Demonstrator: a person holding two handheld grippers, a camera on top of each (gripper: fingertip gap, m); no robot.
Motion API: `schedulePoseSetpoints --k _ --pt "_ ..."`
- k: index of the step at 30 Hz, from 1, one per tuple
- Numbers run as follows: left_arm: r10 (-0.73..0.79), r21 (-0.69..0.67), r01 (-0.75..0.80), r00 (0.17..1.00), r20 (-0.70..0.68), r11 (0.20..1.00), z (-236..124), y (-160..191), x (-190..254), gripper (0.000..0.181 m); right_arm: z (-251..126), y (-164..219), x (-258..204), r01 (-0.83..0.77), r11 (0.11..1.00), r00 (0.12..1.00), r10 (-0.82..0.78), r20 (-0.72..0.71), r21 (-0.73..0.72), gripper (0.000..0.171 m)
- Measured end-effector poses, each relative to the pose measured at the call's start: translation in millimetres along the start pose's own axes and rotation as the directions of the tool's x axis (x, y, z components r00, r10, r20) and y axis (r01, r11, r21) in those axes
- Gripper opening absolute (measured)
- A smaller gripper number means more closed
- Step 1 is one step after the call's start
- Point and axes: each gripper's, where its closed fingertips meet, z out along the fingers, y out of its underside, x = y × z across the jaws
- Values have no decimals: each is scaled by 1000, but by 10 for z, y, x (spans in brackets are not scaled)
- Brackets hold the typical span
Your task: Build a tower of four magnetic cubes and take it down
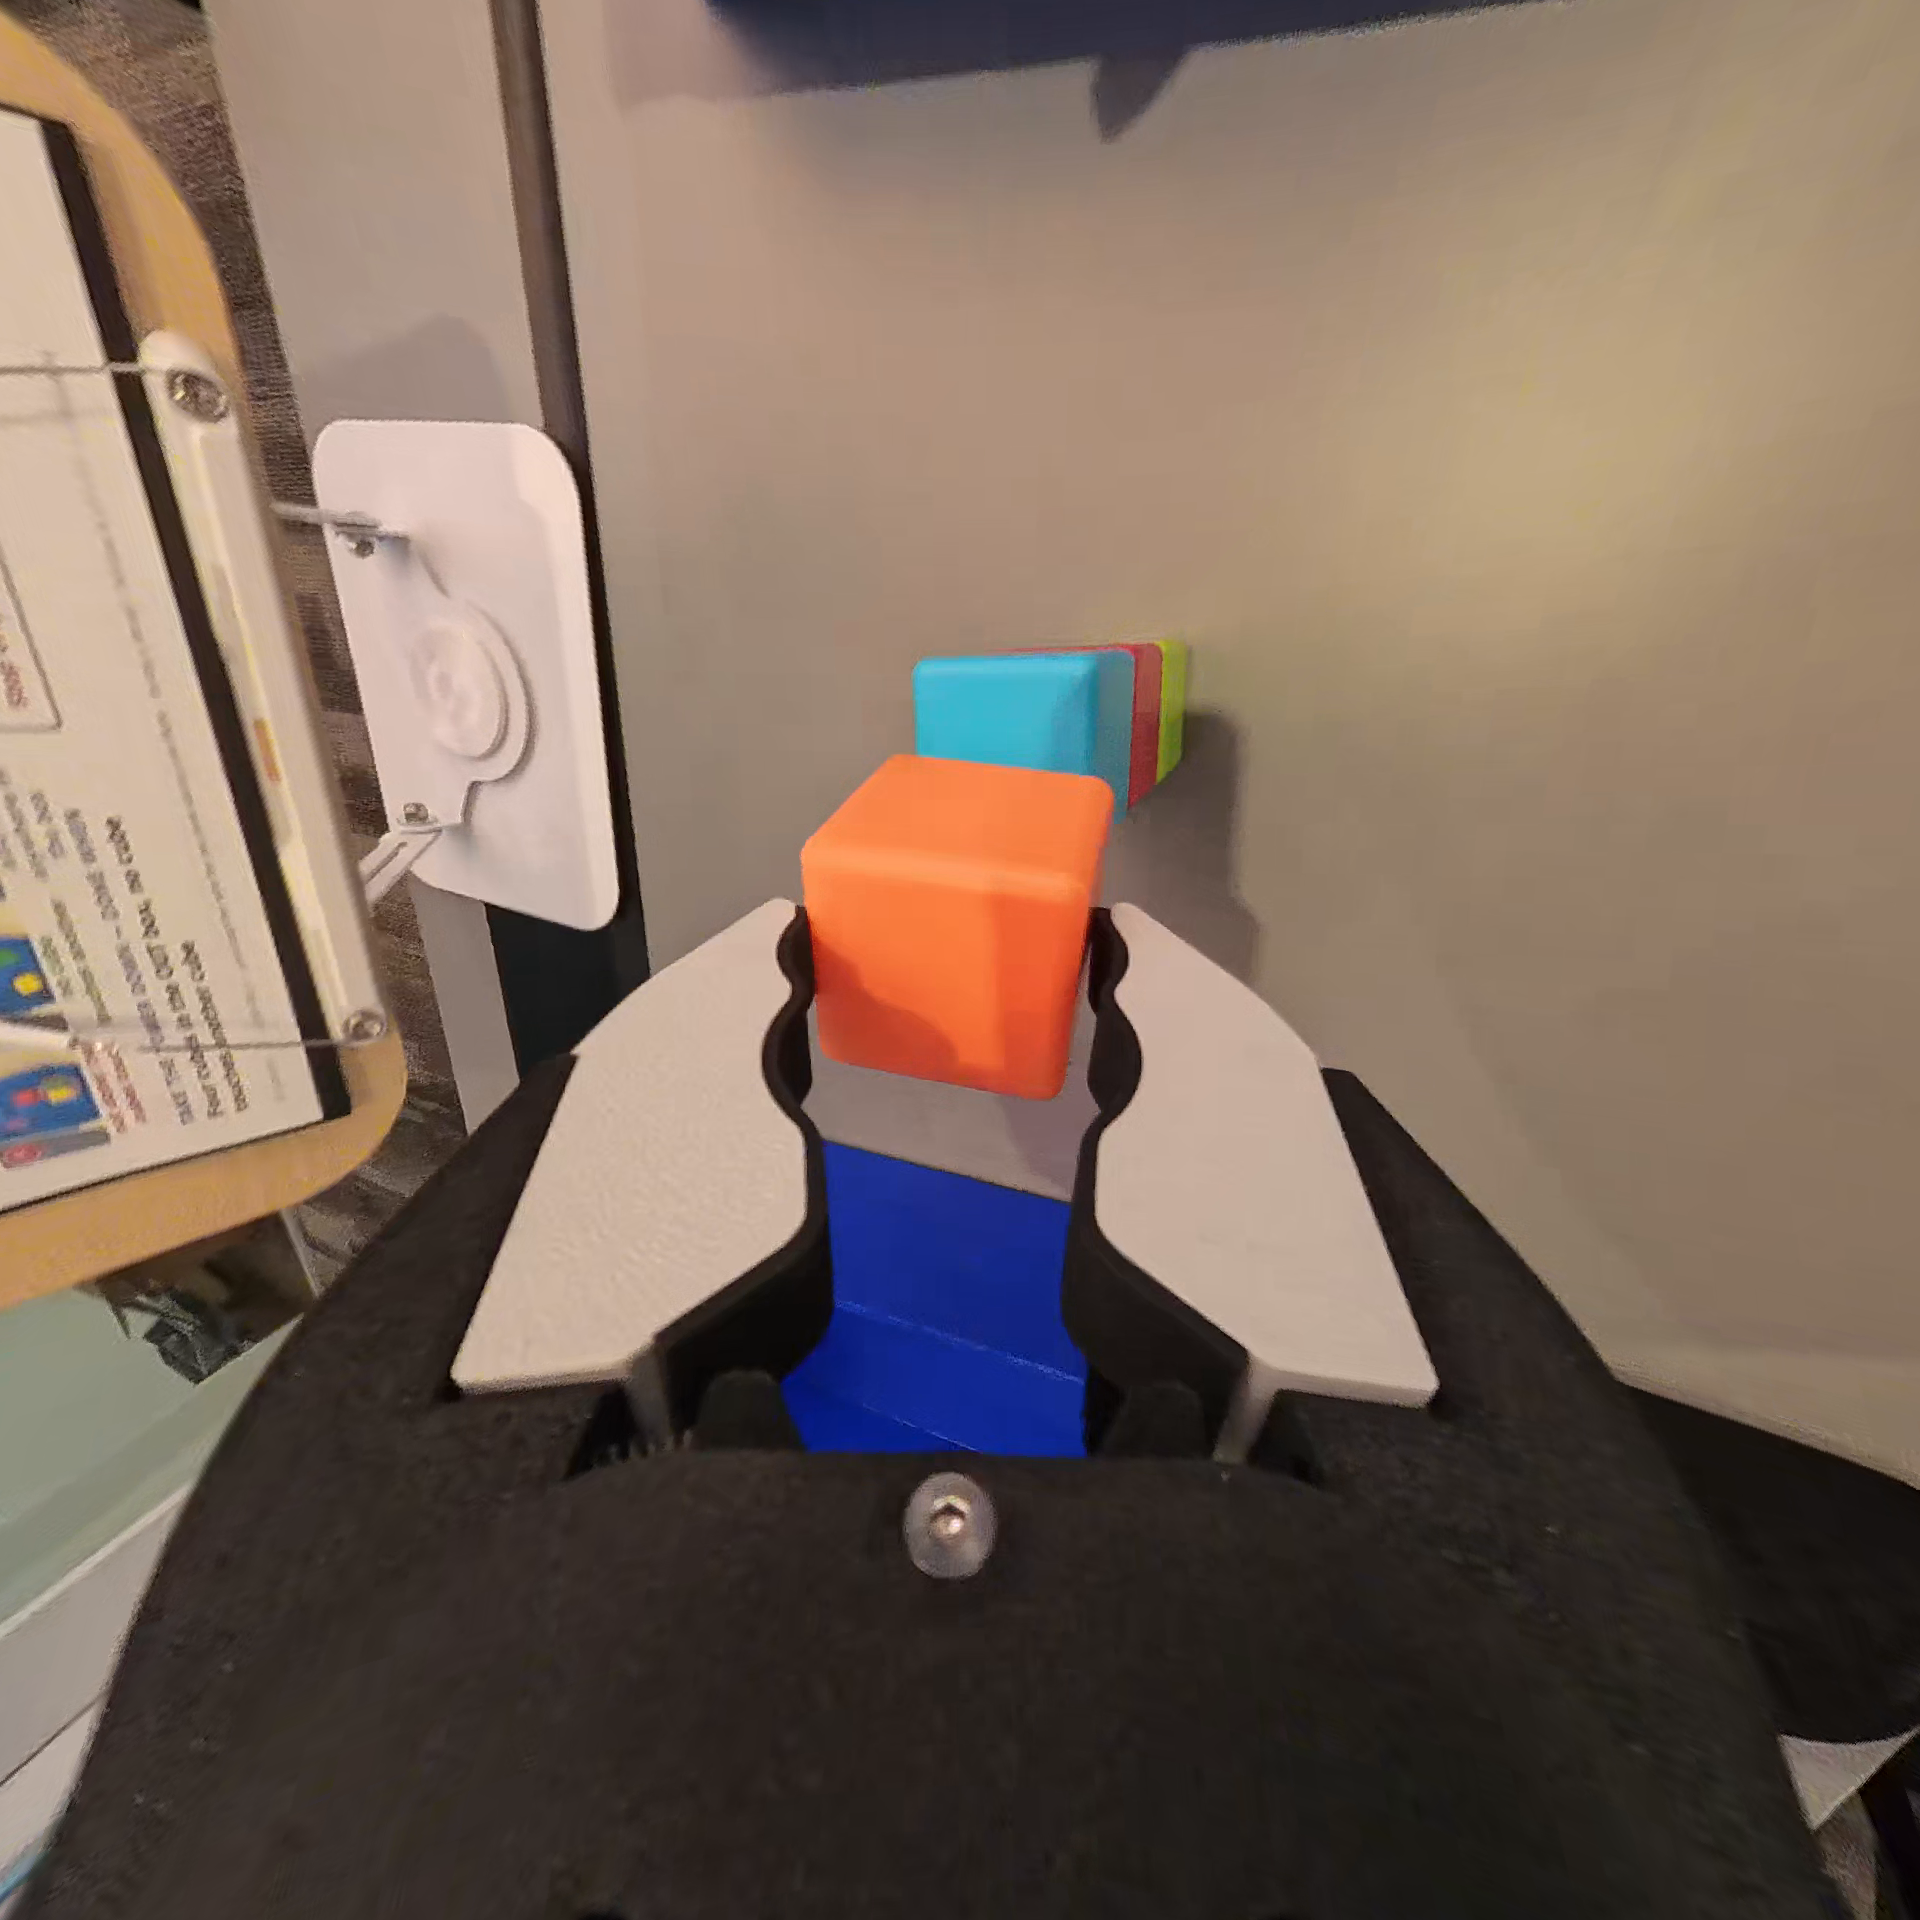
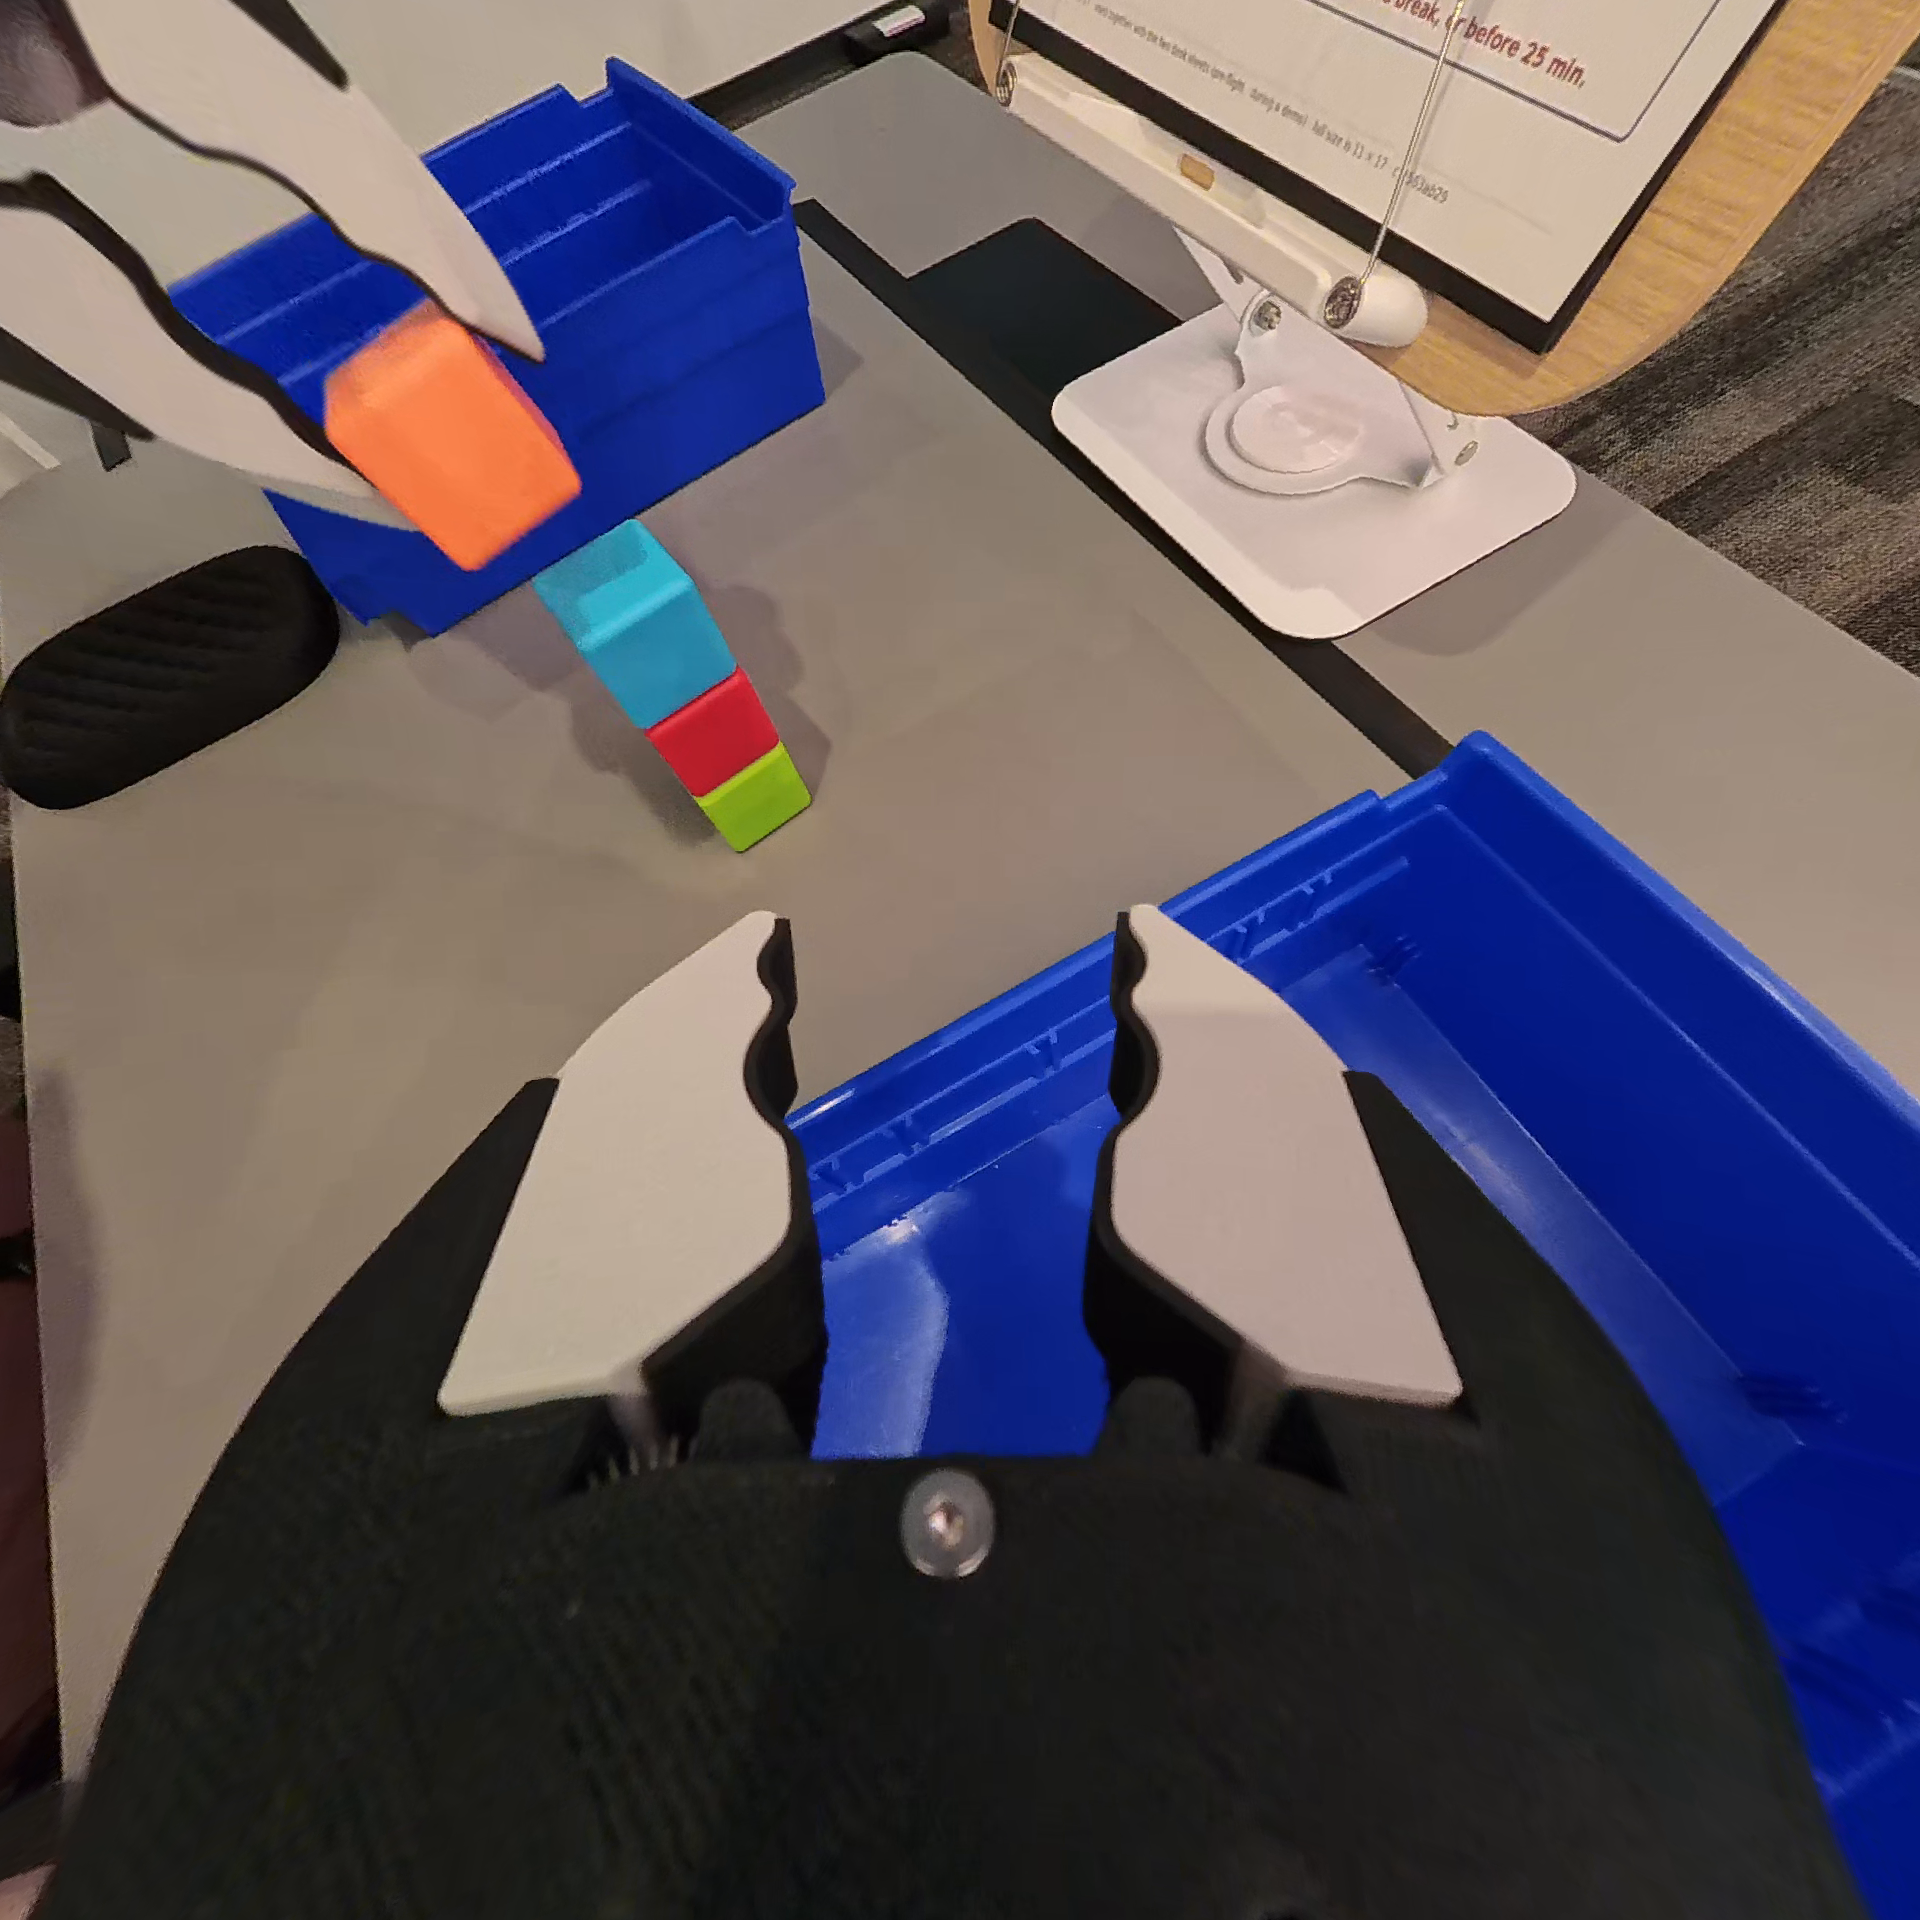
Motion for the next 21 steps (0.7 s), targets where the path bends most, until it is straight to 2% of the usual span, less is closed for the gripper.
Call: schedulePoseSetpoints --k 12,14,16,17,19,21 --pt "26 -66 -32 995 -92 997 294 -117 1 51 50 33 -19 4 1000 1000 -4 13 -21 60" --pt "44 -68 -51 995 -93 996 345 -121 0 55 76 60 -15 4 999 1000 -4 15 -35 60" --pt "54 -80 -59 996 -68 995 383 -97 -40 70 98 91 -7 2 999 1000 -1 15 -52 60" --pt "49 -77 -54 997 -61 996 390 -83 -46 71 106 101 -5 4 998 1000 -3 15 -57 60" --pt "11 -26 -12 999 -31 1000 364 -87 -65 76 114 107 -15 7 998 1000 -6 20 -61 60" --pt "-65 104 66 998 -10 992 274 -132 -76 82 113 101 -21 11 998 1000 -9 21 -59 60"
